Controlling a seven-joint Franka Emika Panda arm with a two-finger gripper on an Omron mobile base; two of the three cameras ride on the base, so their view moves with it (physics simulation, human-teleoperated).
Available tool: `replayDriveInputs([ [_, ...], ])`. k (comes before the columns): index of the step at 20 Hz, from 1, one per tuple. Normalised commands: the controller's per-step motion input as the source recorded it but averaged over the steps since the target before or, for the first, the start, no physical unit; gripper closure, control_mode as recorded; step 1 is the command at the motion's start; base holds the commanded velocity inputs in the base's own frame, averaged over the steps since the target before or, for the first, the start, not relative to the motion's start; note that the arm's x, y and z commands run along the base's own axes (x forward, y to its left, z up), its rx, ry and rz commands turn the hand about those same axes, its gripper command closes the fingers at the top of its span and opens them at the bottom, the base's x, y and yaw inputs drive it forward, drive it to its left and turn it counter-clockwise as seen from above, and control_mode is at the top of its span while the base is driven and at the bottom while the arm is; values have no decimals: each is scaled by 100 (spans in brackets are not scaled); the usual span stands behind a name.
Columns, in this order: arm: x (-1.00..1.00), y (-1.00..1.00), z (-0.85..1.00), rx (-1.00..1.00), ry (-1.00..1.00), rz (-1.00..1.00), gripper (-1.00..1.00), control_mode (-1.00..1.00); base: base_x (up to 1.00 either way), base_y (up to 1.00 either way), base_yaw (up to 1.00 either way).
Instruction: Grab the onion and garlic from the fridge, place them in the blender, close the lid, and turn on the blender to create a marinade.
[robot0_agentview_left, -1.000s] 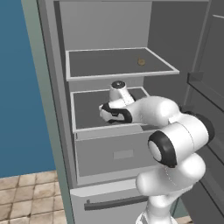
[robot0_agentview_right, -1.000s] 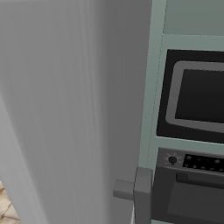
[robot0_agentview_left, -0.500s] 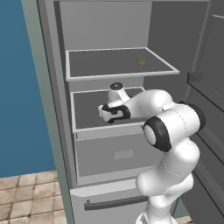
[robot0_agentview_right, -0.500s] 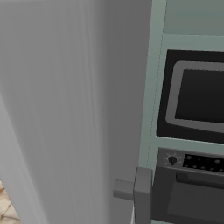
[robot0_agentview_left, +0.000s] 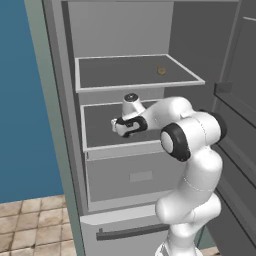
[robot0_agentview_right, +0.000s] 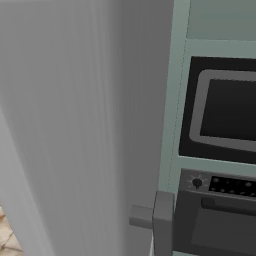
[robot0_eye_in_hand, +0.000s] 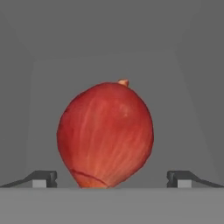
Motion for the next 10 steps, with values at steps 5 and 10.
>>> replayDriveInputs([
  [5,30,0,-9,0,4,0,-100,-100,0,0,0],
  [10,26,0,-11,0,4,0,-100,-100,0,0,0],
])
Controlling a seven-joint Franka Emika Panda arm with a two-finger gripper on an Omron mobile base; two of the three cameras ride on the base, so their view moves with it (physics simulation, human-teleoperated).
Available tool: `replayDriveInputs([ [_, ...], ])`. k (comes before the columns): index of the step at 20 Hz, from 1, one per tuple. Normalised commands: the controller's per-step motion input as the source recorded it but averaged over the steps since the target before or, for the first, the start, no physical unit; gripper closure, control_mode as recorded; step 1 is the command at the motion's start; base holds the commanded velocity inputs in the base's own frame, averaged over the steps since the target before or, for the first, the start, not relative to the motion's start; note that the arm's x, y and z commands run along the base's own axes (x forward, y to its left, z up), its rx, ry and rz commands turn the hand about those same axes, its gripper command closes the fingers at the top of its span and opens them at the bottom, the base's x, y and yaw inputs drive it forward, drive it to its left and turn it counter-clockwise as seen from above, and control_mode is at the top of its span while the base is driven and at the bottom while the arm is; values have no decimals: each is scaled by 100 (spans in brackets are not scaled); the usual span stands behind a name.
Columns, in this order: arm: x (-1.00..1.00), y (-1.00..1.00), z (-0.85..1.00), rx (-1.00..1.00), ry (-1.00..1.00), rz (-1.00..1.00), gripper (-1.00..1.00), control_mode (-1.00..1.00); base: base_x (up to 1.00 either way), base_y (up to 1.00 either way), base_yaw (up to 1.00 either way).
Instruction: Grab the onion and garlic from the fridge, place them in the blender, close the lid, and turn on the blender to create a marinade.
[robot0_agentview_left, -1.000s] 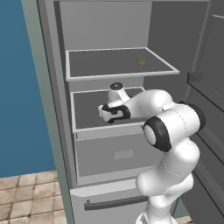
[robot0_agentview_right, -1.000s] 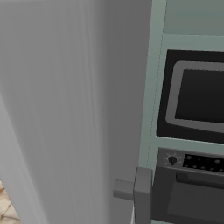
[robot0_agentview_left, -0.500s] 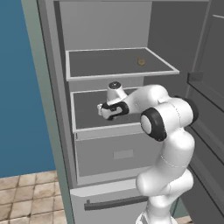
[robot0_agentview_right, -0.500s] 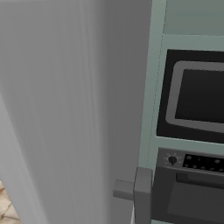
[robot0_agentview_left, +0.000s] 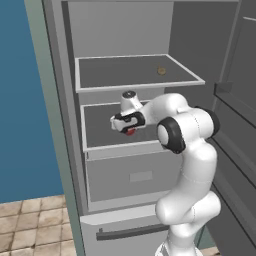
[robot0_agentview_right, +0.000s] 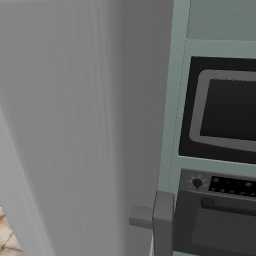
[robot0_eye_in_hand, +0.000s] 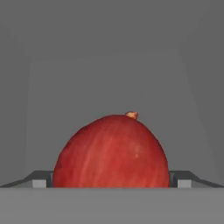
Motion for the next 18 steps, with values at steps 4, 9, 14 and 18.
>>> replayDriveInputs([
  [4,8,0,-18,0,3,0,-100,-100,0,0,0],
  [9,0,-4,-26,0,0,0,-100,-100,0,0,0],
  [14,-1,-3,-34,0,0,1,100,-100,0,0,0],
  [18,-7,0,-17,0,-5,1,100,-100,0,0,0],
])
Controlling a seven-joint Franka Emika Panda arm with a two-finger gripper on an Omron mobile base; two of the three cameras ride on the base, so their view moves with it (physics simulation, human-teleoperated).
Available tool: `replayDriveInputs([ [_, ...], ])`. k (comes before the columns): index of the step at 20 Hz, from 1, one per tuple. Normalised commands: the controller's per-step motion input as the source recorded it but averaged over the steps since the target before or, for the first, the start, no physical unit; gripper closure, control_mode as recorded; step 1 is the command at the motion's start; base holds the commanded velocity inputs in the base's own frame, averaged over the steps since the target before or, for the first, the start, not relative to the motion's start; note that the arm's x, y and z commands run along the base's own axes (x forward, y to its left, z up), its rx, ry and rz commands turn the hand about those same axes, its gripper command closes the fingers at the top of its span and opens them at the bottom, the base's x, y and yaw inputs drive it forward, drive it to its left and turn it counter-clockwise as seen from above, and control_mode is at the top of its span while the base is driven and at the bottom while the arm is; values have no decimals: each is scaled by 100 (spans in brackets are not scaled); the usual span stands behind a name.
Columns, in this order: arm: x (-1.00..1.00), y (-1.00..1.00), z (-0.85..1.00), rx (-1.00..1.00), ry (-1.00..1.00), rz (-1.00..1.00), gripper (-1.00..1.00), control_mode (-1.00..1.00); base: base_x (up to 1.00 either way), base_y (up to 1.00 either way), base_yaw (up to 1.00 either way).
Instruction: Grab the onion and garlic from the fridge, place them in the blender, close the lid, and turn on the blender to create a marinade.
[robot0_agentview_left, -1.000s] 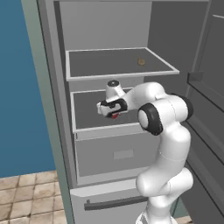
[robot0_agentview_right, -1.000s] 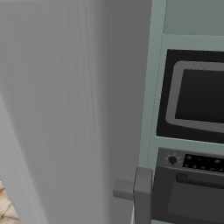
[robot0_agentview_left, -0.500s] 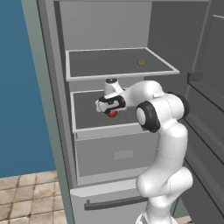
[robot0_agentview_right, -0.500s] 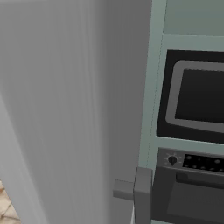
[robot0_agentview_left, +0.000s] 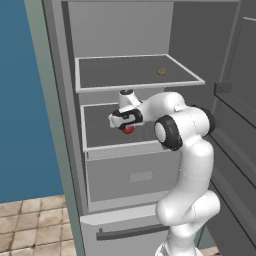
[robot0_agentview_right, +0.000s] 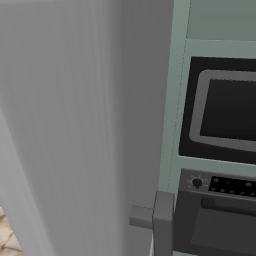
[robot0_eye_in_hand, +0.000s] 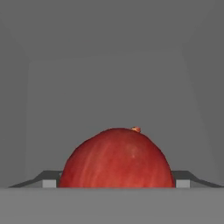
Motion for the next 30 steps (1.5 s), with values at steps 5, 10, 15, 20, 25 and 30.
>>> replayDriveInputs([
  [5,-76,0,-4,0,-22,0,100,-100,0,0,0],
  [10,-100,0,-1,0,-25,0,100,-100,0,0,0],
  [15,-100,0,32,4,-11,0,100,-100,0,0,0],
  [20,-97,0,98,3,4,0,100,-100,0,0,0],
  [25,-100,-7,98,0,10,0,100,-100,0,0,0],
  [30,-100,-13,84,0,9,0,100,-100,0,0,0],
])
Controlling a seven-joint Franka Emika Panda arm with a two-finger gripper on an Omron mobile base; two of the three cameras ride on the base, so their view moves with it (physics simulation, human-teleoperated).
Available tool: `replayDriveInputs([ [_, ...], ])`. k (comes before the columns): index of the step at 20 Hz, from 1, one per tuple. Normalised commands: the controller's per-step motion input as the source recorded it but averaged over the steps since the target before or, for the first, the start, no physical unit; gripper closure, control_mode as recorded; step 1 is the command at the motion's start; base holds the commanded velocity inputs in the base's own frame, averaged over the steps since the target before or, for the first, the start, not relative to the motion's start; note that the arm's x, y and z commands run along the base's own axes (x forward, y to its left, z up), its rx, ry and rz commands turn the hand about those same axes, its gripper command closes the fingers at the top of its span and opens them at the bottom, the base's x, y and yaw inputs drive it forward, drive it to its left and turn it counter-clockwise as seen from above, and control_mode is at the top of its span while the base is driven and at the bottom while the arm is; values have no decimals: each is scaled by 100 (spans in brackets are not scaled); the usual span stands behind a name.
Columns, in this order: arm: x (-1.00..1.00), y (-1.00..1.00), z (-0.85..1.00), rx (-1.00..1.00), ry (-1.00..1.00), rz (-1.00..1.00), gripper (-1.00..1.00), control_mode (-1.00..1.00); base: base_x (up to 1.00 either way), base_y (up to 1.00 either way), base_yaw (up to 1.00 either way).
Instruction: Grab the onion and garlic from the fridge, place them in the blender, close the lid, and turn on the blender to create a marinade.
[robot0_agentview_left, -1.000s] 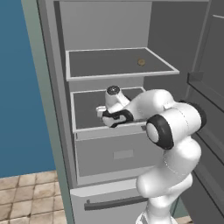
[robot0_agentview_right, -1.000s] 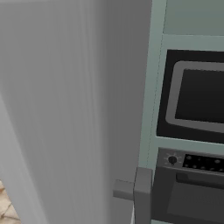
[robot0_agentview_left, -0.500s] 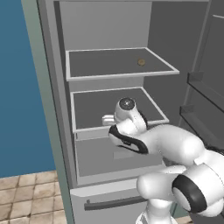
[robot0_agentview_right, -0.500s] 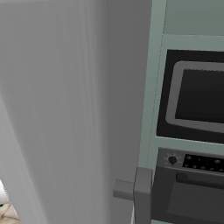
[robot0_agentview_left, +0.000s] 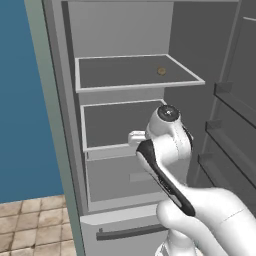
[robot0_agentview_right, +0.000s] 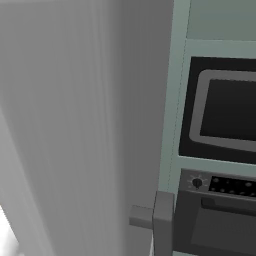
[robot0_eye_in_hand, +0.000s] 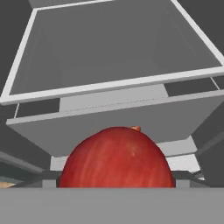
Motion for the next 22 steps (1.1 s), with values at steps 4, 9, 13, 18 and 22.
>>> replayDriveInputs([
  [4,-100,-19,68,0,10,0,100,-100,0,0,0],
  [9,-100,-35,57,0,5,-1,100,-100,0,0,0],
  [13,-90,-36,39,0,4,0,100,-100,0,0,0],
  [18,-55,-20,18,-1,10,-1,100,-100,0,0,0],
  [22,-15,0,-2,-1,5,-1,100,-100,0,0,0],
])
